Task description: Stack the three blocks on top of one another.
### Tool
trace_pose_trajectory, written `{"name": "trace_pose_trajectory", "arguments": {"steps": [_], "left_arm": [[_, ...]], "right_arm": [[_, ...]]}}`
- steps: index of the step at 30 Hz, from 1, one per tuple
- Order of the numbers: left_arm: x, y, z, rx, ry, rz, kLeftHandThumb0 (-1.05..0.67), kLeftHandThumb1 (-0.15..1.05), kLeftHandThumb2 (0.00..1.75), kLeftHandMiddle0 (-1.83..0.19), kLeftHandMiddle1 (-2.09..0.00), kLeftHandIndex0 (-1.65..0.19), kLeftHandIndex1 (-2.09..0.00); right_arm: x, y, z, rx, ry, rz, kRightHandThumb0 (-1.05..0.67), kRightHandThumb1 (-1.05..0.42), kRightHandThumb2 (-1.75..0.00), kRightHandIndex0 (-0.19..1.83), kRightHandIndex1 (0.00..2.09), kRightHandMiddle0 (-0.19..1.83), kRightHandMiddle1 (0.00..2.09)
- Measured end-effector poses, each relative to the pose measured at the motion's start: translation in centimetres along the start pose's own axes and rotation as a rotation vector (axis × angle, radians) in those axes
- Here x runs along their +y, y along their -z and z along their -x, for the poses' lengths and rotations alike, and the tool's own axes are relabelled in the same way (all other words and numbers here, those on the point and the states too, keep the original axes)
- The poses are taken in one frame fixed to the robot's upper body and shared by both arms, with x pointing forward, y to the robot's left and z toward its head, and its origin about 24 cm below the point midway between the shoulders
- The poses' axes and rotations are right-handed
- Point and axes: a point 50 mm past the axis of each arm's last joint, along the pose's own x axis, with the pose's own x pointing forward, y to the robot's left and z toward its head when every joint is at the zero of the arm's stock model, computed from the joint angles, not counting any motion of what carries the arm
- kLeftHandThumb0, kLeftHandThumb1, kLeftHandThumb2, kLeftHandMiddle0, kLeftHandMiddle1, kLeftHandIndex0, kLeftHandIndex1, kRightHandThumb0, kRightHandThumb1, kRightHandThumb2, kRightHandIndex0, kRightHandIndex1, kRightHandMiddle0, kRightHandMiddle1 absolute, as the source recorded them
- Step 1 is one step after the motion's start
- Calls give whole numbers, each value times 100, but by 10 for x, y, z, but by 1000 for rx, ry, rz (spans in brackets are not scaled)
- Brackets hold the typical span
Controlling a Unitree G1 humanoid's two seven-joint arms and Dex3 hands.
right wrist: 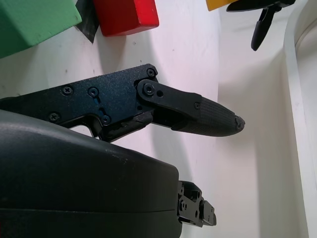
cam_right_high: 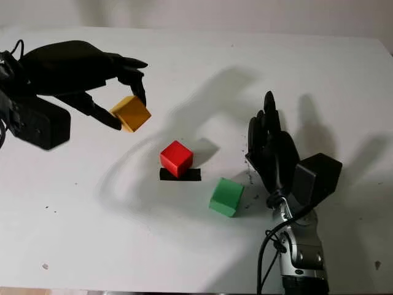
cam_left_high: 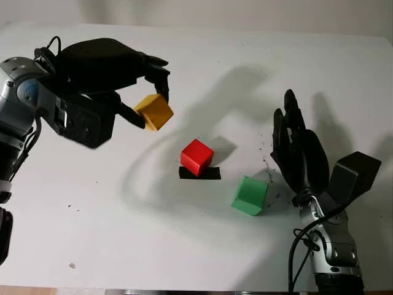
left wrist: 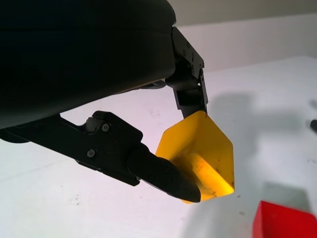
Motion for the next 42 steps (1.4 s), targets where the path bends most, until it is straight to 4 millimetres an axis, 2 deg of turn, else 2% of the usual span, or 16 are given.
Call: {"name": "trace_pose_trajectory", "arguments": {"steps": [5,11,19,27,34,42], "left_arm": [[0,0,-3,1,7,152,-40,101,5,-16,-4,-38,-126],[-7,-9,-11,-89,-4,316,-43,102,5,-16,-5,-38,-134],[-37,-10,-24,-59,56,516,-41,101,5,-16,-5,-38,-134],[-59,-12,-30,-81,87,541,-47,102,6,-10,-4,-38,-145],[-82,-12,-33,-54,144,538,-42,102,5,-1,-3,-35,-139],[-88,-12,-33,-62,160,538,-44,102,5,0,-4,-33,-143]], "right_arm": [[1,0,0,0,4,-5,-68,-105,-68,-19,0,-19,0],[1,1,0,2,4,2,-68,-105,-67,-19,0,-19,0],[1,1,1,3,7,-2,-67,-105,-65,-19,0,-19,0],[1,1,2,3,4,-7,-66,-105,-64,-19,0,-19,0],[1,1,2,2,4,-8,-67,-105,-64,-19,0,-19,0],[0,1,2,5,0,-4,-66,-105,-65,-19,0,-19,0]]}}
